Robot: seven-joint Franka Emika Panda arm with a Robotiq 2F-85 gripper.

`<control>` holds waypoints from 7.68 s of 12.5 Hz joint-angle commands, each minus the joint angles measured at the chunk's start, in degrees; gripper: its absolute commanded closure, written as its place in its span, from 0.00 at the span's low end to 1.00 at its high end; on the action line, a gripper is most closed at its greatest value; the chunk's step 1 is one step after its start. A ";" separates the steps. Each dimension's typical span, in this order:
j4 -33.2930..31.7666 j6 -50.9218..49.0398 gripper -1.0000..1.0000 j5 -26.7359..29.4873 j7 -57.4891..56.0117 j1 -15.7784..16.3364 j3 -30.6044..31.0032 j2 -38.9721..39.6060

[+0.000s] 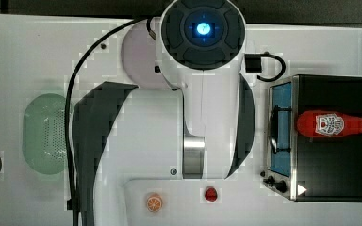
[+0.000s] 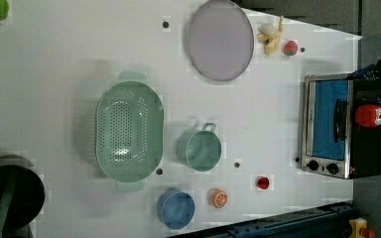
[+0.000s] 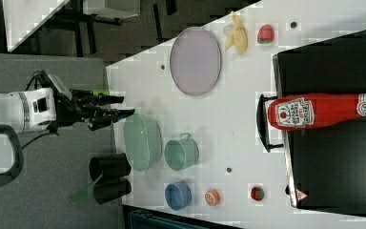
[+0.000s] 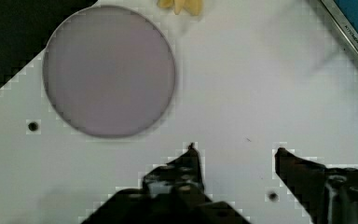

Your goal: Pick Ketchup from oven and place it on table.

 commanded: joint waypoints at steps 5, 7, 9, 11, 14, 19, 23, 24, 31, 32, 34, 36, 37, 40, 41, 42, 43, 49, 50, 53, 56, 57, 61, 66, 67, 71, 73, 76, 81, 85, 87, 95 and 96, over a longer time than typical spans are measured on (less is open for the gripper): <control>-9.64 -10.35 0.00 0.07 1.93 -2.84 -3.34 -19.86; -9.64 -8.26 0.00 0.07 1.93 -3.54 -5.75 -19.41; -9.61 -5.36 0.00 0.07 1.93 -4.40 -9.13 -18.51; -9.58 -1.10 0.00 0.07 1.93 -5.22 -13.01 -16.73; -9.41 4.58 0.00 0.07 1.54 -5.84 -19.14 -12.65; -8.58 13.69 0.00 0.08 1.53 -6.06 -27.51 -3.92; -7.50 20.08 0.00 0.70 1.54 -6.24 -31.41 4.57; -7.10 21.13 0.00 2.17 1.54 -6.53 -32.02 6.62; -5.82 23.80 0.00 14.41 1.64 -8.89 -32.91 16.63; -5.78 23.81 0.00 15.21 1.64 -8.89 -32.90 17.23; -5.74 24.28 0.00 15.22 1.64 -9.05 -32.98 18.12; -5.74 24.37 0.04 15.26 1.64 -9.24 -33.02 18.76; -5.75 24.37 0.16 15.28 1.64 -9.32 -33.00 19.22; -5.28 24.49 0.36 15.29 1.63 -8.99 -32.83 19.36; -5.06 24.46 0.36 15.28 1.63 -8.90 -32.82 19.34; -4.57 24.41 0.36 15.24 1.63 -8.85 -32.84 19.28; -3.75 24.05 0.36 14.97 1.59 -8.77 -32.84 19.04; 5.66 13.27 0.36 8.92 -2.59 -3.21 -32.47 13.21; 7.01 9.49 0.36 8.44 -2.89 -1.72 -31.91 11.59; 8.42 0.65 0.36 7.75 -2.90 2.62 -28.28 6.73; 7.46 -2.78 0.36 7.68 -2.90 5.32 -22.59 3.91; 6.90 -2.77 0.36 7.20 -2.89 5.94 -20.57 3.54; 2.67 -2.56 0.36 0.13 -2.89 7.84 -13.01 3.41; -10.40 5.62 0.36 -1.04 -0.53 8.10 -9.87 3.44; -13.96 9.95 0.36 -1.04 0.74 8.01 -9.89 3.53; -25.50 23.31 0.36 -0.86 1.60 7.95 -9.88 6.67; -27.78 29.37 0.36 -0.69 1.65 7.90 -9.88 9.64; -28.65 34.03 0.33 -0.06 1.72 7.85 -9.80 14.10; -28.59 38.66 0.00 0.27 1.76 7.86 -9.80 18.04; -25.60 32.68 0.00 0.26 1.81 7.78 -10.61 11.08; -21.57 25.34 0.00 0.20 1.81 7.74 -11.44 5.61; 1.62 2.94 0.00 0.06 1.82 7.83 -11.57 -2.08; 3.71 -0.80 0.00 0.06 1.82 7.83 -11.55 -1.98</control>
